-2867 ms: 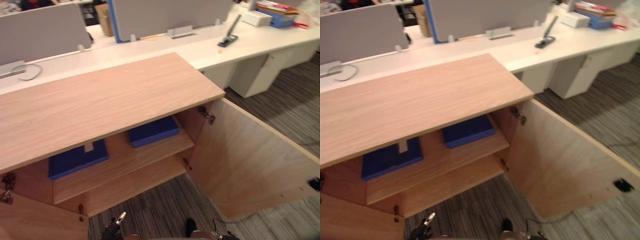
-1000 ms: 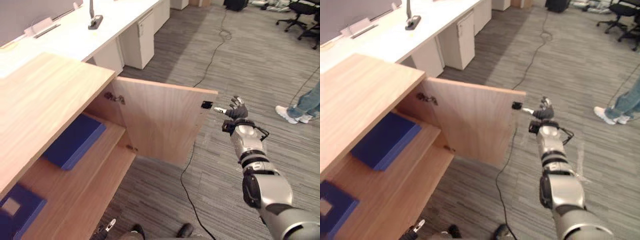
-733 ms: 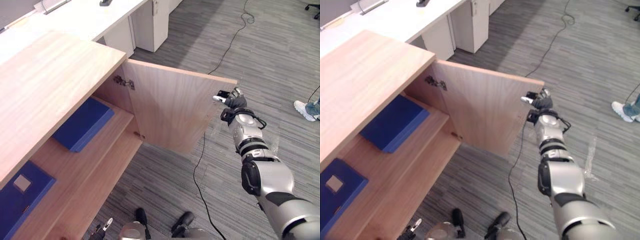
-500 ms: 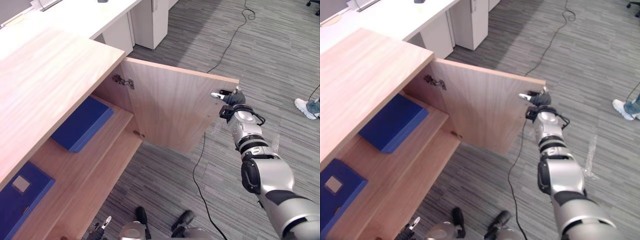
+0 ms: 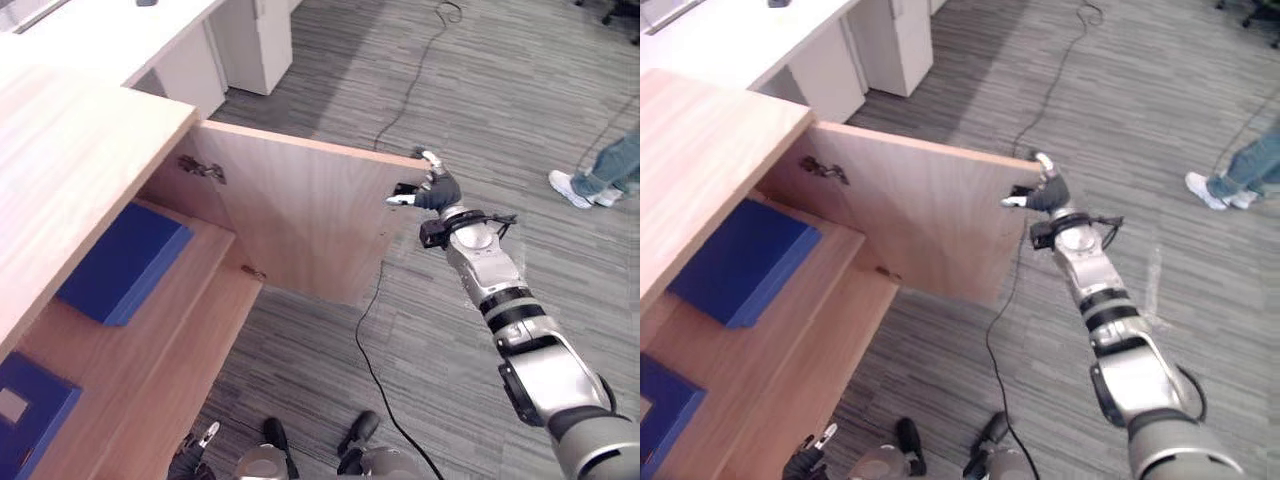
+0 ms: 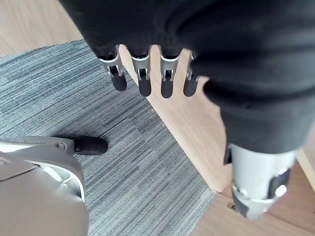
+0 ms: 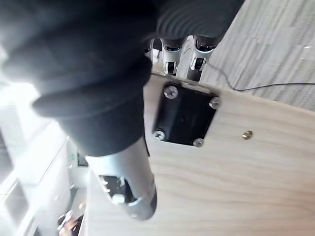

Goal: Walk over to the cabinet, pick up the folder, carry it to the office cabinet, place the folder inside the office cabinet, then close the office cabinet door

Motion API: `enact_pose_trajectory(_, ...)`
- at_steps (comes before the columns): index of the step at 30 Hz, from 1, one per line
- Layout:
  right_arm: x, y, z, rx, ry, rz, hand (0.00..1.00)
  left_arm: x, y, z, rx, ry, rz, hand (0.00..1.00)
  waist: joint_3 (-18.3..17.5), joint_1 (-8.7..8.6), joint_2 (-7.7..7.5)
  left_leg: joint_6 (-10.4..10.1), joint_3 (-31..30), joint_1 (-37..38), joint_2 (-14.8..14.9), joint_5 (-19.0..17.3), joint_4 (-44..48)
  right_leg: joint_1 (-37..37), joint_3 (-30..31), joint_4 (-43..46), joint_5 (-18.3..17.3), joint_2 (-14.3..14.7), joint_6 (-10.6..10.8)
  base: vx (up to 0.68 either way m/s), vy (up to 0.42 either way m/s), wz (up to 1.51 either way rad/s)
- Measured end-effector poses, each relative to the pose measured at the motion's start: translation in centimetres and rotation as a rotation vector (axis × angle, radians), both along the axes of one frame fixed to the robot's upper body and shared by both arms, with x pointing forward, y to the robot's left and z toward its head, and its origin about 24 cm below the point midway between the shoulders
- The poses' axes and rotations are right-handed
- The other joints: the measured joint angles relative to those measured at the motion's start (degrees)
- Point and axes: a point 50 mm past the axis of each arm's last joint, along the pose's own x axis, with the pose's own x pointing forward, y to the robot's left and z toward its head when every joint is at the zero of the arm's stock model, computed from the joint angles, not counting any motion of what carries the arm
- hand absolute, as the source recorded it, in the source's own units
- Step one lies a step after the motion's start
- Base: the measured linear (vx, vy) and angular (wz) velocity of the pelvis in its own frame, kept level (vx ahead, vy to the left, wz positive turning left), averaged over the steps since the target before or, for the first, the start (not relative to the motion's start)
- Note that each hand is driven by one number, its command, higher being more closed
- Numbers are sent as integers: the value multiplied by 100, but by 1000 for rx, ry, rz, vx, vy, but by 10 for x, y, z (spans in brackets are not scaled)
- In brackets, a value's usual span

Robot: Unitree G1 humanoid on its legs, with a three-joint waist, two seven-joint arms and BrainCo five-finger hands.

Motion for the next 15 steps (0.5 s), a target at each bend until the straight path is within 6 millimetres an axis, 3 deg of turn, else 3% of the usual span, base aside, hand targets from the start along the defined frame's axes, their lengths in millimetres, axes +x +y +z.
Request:
enact_pose_trajectory(6, -37, 50, -17, -258, 10, 390, 0, 0, -4, -3, 4, 27, -39, 0, -70, -214, -24, -133, 39, 86, 252, -112, 202, 18, 291, 0, -79, 250, -111, -33, -90, -31)
enact_pose_trajectory(9, -66, 75, -37, -417, 67, 649, 0, 1, -4, -3, 11, 32, -68, 0, -357, -250, -73, -205, 33, 69, 408, -159, 333, 22, 321, -1, -167, 389, -225, -29, -112, -11)
enact_pose_trajectory(13, -120, 125, -75, -635, 110, 1101, 0, 9, -5, -3, 7, 25, -78, 0, -615, -52, -127, -248, -50, -10, 563, -144, 422, 10, 314, 0, -253, 535, -332, -20, -89, 6)
enact_pose_trajectory(15, -136, 162, -76, -668, 3, 1193, 0, 12, -3, -2, 8, 16, -60, 0, -625, 76, -132, -268, -104, -33, 579, -129, 417, 8, 300, 0, -258, 551, -338, -10, -26, 12)
